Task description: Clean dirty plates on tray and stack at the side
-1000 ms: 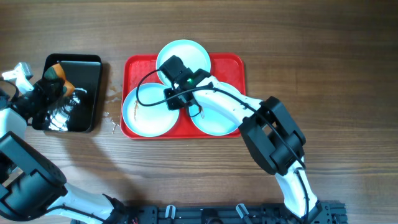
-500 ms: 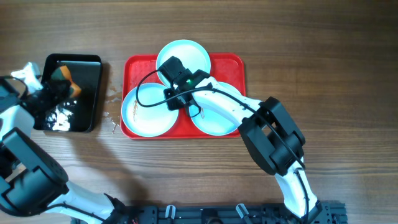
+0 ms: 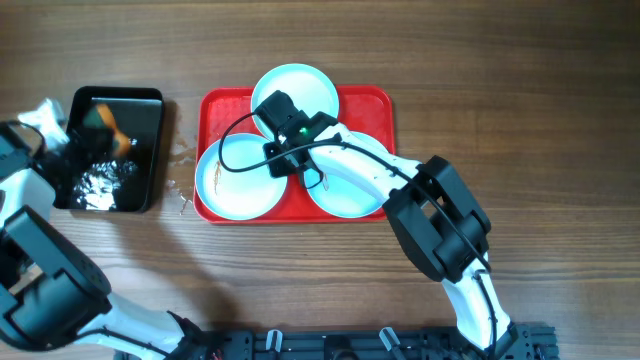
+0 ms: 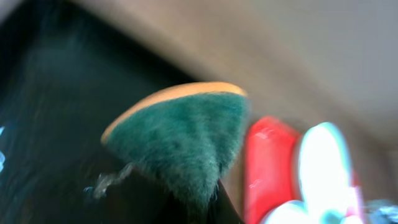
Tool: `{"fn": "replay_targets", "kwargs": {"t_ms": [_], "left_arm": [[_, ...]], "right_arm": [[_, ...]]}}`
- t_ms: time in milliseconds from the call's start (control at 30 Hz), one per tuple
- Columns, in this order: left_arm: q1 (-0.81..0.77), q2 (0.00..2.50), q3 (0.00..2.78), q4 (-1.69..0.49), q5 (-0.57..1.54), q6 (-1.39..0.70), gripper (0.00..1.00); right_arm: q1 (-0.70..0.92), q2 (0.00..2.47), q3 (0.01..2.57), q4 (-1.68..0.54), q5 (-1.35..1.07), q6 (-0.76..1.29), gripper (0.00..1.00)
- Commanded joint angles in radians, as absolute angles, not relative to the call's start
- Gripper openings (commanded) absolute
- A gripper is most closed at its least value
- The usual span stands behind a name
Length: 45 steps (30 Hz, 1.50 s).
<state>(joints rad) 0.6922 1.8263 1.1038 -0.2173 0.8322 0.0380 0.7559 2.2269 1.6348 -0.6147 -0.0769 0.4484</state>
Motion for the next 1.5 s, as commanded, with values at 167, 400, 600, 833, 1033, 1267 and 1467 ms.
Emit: {"fn": "replay_targets", "kwargs": {"t_ms": [167, 400, 600, 833, 1033, 1267, 1467], "left_arm": [[0.69, 1.625, 1.184, -0.28, 0.746, 0.038, 0.04], [0.698, 1.755, 1.197, -0.231, 1.115, 0.009, 0.04], [0.699, 1.557, 1.243, -0.078, 0.958, -0.261, 0.04], [0.682, 1.844, 1.198, -0.418, 0.667, 0.014, 0.04], [0.698, 1.65, 1.321, -0.262, 0.968, -0.197, 0.04], [0.68, 1.875, 1.194, -0.463, 0.688, 0.0, 0.04], [0.691, 1.711, 1.345, -0.399, 1.137, -0.008, 0.04]], "right_arm": [[0.76, 2.253, 1.628, -0.623, -0.07, 0.443, 0.06], [0.76, 2.253, 1.628, -0.629, -0.069, 0.422, 0.04], [0.76, 2.253, 1.628, -0.63, -0.07, 0.421, 0.04], [0.76, 2.253, 1.628, -0.627, -0.07, 0.419, 0.04], [0.76, 2.253, 1.628, -0.629, -0.069, 0.419, 0.04], [0.76, 2.253, 1.628, -0.625, -0.07, 0.419, 0.04], [0.76, 2.253, 1.628, -0.635, -0.066, 0.419, 0.04]]}}
